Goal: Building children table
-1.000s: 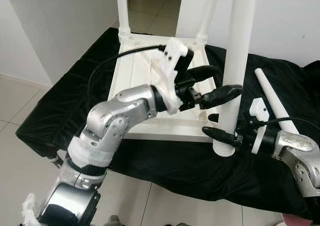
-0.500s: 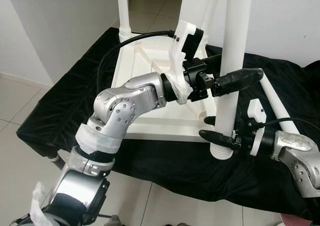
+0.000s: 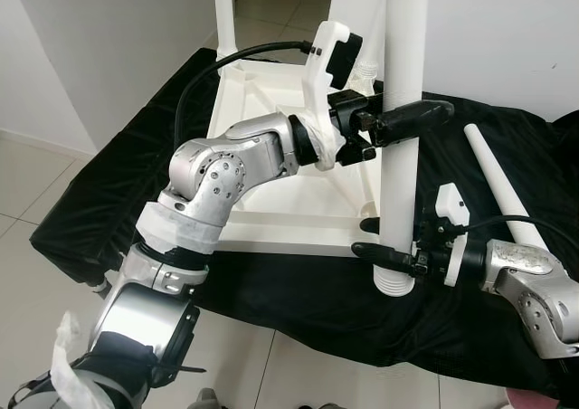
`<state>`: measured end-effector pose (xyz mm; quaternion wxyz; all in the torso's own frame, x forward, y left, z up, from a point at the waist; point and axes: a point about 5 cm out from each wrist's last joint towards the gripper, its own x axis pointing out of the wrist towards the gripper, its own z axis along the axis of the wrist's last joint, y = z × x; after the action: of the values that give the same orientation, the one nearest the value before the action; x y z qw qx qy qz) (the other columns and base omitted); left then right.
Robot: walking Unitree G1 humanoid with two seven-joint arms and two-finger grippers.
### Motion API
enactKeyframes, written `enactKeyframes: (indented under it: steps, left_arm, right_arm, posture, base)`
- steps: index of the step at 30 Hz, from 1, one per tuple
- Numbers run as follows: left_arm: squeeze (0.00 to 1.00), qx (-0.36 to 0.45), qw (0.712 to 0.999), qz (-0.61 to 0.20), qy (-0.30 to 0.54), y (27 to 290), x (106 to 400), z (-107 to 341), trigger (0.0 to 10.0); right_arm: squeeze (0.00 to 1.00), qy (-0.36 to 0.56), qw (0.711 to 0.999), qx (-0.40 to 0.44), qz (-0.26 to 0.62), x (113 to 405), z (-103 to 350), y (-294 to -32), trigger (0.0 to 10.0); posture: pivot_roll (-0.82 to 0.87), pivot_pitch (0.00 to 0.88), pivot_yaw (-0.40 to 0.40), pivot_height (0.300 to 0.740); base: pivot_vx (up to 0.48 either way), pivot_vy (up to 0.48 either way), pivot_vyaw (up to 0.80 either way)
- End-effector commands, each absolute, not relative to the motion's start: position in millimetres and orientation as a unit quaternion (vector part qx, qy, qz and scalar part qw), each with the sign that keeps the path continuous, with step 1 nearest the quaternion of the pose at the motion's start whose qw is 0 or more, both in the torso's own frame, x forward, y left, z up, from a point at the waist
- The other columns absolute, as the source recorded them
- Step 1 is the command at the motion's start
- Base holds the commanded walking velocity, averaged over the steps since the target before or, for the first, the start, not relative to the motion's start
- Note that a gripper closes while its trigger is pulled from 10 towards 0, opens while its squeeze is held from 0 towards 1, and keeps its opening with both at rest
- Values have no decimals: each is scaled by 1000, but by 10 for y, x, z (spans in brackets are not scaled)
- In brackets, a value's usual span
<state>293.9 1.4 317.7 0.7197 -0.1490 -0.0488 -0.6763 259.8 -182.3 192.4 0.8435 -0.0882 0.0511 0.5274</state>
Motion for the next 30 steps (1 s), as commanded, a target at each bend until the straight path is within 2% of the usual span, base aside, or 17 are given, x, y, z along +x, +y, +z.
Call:
enactKeyframes:
  steps: [1, 4, 5, 6, 8, 9, 11, 12, 13, 14, 15, 22, 23, 30]
  left_arm:
    - [0, -141, 648, -745, -66, 2, 2834, 3251, 0]
    - [0, -131, 657, -739, -65, -7, 2847, 3250, 0]
    - [0, -121, 671, -729, -61, -23, 2870, 3250, 8196]
    - [0, -115, 682, -720, -54, -38, 2892, 3252, 10000]
    - [0, -109, 691, -713, -47, -49, 2913, 3258, 10000]
    - [0, -109, 691, -713, -47, -49, 2913, 3258, 10000]
    - [0, -93, 712, -696, -35, -67, 2951, 3293, 10000]
    - [0, -93, 712, -696, -35, -67, 2951, 3293, 10000]
    - [0, -80, 727, -681, -32, -80, 2976, 3322, 10000]
    - [0, -80, 727, -681, -32, -80, 2976, 3322, 10000]
    - [0, -73, 747, -661, -27, -94, 3011, 3365, 10000]
    - [0, -81, 759, -646, -26, -107, 3046, 3426, 10000]
    - [0, -94, 771, -629, -27, -116, 3112, 3486, 10000]
    - [0, -139, 825, -546, -33, -87, 3401, 3669, 10000]
  right_arm:
    - [0, 37, 842, -90, 531, 2608, 1976, -1804, 10000]
    - [0, 38, 842, -87, 531, 2607, 1976, -1807, 10000]
    - [0, 38, 843, -78, 531, 2608, 1981, -1811, 10000]
    - [965, 37, 847, -69, 526, 2622, 1996, -1821, 10000]
    - [1000, 34, 850, -63, 522, 2635, 2010, -1830, 10000]
    - [1000, 34, 850, -63, 522, 2635, 2010, -1830, 10000]
    - [1000, 24, 855, -50, 516, 2657, 2055, -1843, 10000]
    - [1000, 24, 855, -50, 516, 2657, 2055, -1843, 10000]
    - [1000, 16, 858, -45, 512, 2670, 2082, -1846, 10000]
    - [1000, 16, 858, -45, 512, 2670, 2082, -1846, 10000]
    - [1000, 1, 865, -39, 500, 2696, 2120, -1847, 10000]
    - [1000, -13, 878, -34, 477, 2747, 2149, -1837, 10000]
    - [0, -23, 889, -28, 457, 2803, 2165, -1811, 10000]
    - [0, -60, 934, -13, 352, 3063, 2222, -1710, 10000]
  posture:
    - [-8, 82, -52, 740]
    - [-7, 84, -53, 740]
    - [-6, 83, -53, 740]
    - [-5, 83, -53, 740]
    - [-5, 83, -52, 740]
    - [-5, 83, -52, 740]
    - [-7, 82, -48, 740]
    - [-7, 82, -48, 740]
    - [-7, 83, -46, 740]
    - [-7, 83, -46, 740]
    - [-7, 84, -44, 740]
    - [-6, 84, -43, 740]
    - [-4, 84, -42, 740]
    - [-7, 81, -45, 740]
  base:
    - [0, 0, 0]
    - [0, 0, 0]
    - [0, 0, 0]
    - [0, 0, 0]
    - [0, 0, 0]
    - [0, 0, 0]
    - [0, 0, 0]
    - [0, 0, 0]
    - [0, 0, 0]
    - [0, 0, 0]
    - [0, 0, 0]
    - [0, 0, 0]
    - [0, 0, 0]
    - [0, 0, 0]
